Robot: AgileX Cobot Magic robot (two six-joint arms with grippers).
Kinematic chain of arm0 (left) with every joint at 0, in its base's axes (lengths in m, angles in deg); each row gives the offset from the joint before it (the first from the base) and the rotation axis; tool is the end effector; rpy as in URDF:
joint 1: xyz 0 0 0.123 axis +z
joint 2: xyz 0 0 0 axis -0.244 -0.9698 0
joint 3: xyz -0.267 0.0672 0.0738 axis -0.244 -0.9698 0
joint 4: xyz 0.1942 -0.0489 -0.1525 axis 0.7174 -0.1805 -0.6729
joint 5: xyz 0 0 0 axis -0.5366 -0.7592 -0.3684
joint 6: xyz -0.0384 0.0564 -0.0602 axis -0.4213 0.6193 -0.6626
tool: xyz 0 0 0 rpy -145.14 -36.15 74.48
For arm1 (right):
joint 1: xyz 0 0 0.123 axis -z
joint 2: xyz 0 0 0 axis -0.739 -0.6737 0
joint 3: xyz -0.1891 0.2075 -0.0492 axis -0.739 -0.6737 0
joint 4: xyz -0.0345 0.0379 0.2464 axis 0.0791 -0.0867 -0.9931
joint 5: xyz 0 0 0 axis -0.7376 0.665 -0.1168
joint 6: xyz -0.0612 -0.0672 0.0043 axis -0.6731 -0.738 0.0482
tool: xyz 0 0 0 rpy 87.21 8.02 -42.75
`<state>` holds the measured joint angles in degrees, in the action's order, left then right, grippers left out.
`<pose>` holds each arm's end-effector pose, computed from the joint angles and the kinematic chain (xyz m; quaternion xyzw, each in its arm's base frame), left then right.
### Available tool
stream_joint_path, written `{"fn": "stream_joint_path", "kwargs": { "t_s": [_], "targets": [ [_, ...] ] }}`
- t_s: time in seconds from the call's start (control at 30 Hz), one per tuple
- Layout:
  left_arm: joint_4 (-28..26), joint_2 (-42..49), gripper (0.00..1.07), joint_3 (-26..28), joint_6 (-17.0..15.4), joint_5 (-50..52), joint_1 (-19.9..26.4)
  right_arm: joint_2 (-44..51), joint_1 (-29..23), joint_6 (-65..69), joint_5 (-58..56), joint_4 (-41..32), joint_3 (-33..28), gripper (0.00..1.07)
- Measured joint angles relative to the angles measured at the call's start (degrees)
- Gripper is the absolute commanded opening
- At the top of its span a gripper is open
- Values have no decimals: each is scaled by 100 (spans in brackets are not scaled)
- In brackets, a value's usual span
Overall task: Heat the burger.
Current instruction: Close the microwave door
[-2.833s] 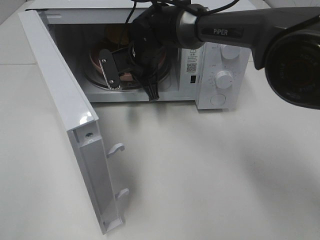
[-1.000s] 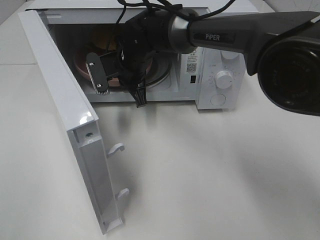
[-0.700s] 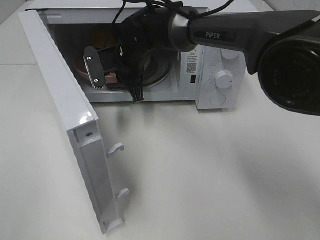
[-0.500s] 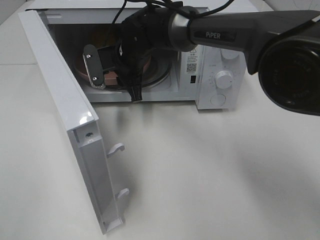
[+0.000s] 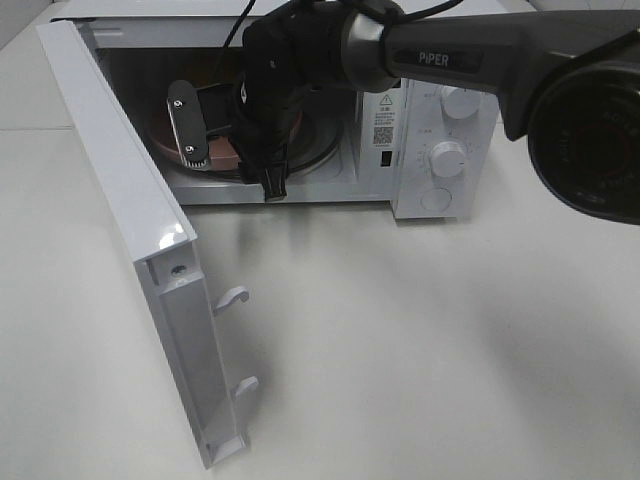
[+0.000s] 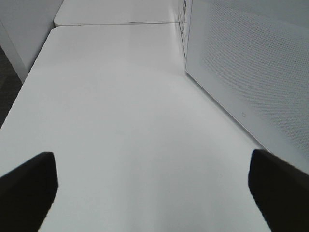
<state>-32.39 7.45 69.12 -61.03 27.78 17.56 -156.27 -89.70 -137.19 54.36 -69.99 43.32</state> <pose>-0.0059 -0.0038 0.2797 0.0234 0.8481 0.0238 0.5288 0.4117 0.3547 0.1642 -0.7797 0.5149 -0.1587 0.3189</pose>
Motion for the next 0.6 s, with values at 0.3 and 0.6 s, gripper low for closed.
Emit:
{"fn": "stream_joint_path", "kwargs": {
  "t_s": [0.3, 0.6],
  "targets": [
    [0, 0, 105, 0, 0, 0, 0, 63, 0, 11, -178, -34, 11, 64],
    [0, 0, 105, 0, 0, 0, 0, 126, 0, 29, -653, -46, 17, 64]
  ]
}}
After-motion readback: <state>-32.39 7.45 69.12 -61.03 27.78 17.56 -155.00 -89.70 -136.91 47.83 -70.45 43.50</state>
